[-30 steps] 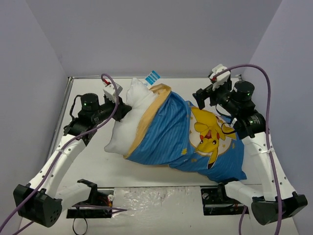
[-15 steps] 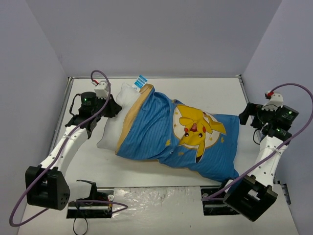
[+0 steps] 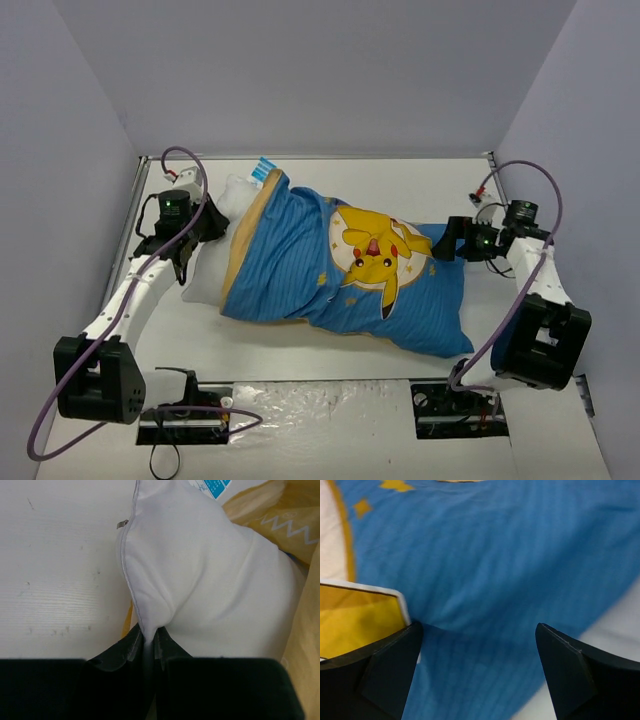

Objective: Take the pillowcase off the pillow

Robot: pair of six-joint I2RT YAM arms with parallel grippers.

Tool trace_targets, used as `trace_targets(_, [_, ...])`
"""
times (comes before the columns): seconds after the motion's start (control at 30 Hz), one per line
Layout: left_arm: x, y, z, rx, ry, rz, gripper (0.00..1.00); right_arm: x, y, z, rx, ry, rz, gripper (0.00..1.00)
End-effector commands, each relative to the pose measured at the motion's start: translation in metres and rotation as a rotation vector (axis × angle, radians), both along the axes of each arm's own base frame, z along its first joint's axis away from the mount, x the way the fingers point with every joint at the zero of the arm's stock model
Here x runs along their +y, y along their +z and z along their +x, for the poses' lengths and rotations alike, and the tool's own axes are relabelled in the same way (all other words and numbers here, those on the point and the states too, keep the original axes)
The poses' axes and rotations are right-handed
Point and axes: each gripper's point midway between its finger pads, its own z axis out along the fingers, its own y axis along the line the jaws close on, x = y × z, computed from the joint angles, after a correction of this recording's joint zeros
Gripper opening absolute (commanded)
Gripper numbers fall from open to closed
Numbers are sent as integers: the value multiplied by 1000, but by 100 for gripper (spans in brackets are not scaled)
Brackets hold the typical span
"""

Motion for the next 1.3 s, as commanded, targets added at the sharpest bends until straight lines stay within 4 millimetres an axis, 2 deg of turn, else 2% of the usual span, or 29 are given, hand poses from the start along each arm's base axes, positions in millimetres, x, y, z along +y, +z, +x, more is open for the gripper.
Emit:
trace_targets(0.0, [14, 24, 9, -71, 80, -3, 2, 41, 5, 11, 40, 72, 67, 88])
trace_targets(0.07, [15, 24, 10, -76, 84, -10, 2, 60, 0, 18, 73, 105, 81, 75])
trace_targets(0.1, [14, 23, 10, -74, 83, -14, 2, 86, -3, 19, 82, 174, 69, 60])
trace_targets(0.13, [14, 23, 10, -73, 80, -18, 2, 96, -2, 23, 81, 194, 56, 52])
trace_targets(0.2, [14, 21, 9, -66, 80, -23, 2, 115, 14, 38, 40, 229, 34, 41])
trace_targets(0.23, [15, 22, 7, -71, 81, -21, 2, 133, 23, 40, 10, 273, 20, 40])
trace_targets(0.3, [18, 20, 5, -69, 91, -15, 2, 138, 52, 61, -90, 269, 2, 38])
trace_targets(0.4, [21, 21, 3, -73, 100, -9, 2, 128, 77, 77, -183, 239, -54, 39])
trace_targets(0.47, [22, 21, 3, -73, 100, -7, 2, 118, 79, 79, -204, 229, -79, 44])
trace_targets(0.57, [19, 19, 4, -68, 92, -18, 2, 97, 70, 72, -204, 224, -74, 46])
trace_targets(0.63, [17, 18, 4, -64, 86, -25, 2, 90, 60, 66, -191, 238, -39, 47])
trace_targets(0.67, [17, 18, 4, -65, 86, -27, 2, 78, 58, 66, -187, 216, -31, 55])
trace_targets(0.77, [17, 19, 2, -67, 85, -28, 2, 69, 43, 65, -150, 202, -22, 74])
trace_targets(0.9, [18, 20, 1, -73, 87, -28, 2, 54, 32, 68, -101, 106, -68, 79])
trace_targets(1.0, [16, 22, 1, -80, 81, -31, 2, 37, 22, 71, -52, -42, -89, 84])
trace_targets(1.1, [14, 22, 1, -77, 73, -40, 2, 44, 5, 67, 7, -69, -17, 85])
trace_targets(1.13, [14, 22, 0, -78, 73, -40, 2, 55, 2, 63, 38, -57, 50, 83])
trace_targets(1.2, [14, 24, 0, -84, 73, -41, 2, 63, -17, 61, 113, -39, 110, 76])
trace_targets(1.27, [15, 25, -1, -89, 76, -40, 2, 64, -21, 61, 128, -38, 121, 70])
